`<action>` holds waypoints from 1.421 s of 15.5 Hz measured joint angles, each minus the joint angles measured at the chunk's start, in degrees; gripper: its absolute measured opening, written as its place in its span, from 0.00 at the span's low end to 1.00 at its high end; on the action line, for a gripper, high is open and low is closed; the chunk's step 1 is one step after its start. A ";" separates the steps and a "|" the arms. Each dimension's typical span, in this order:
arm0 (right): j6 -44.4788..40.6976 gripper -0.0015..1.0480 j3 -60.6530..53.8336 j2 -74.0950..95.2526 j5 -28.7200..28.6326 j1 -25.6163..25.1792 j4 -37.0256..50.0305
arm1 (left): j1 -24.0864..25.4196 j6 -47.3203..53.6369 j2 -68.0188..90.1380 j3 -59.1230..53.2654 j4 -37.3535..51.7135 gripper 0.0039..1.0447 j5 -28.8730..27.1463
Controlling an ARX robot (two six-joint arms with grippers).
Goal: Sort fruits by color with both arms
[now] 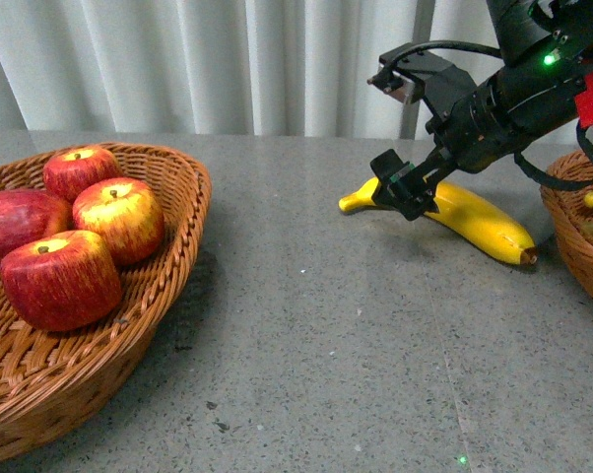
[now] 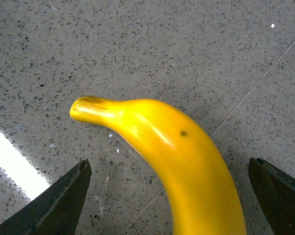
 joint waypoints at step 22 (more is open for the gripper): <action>16.94 0.36 -9.53 -15.47 -7.58 -9.75 18.71 | 0.00 0.00 0.00 0.00 -0.02 0.94 0.00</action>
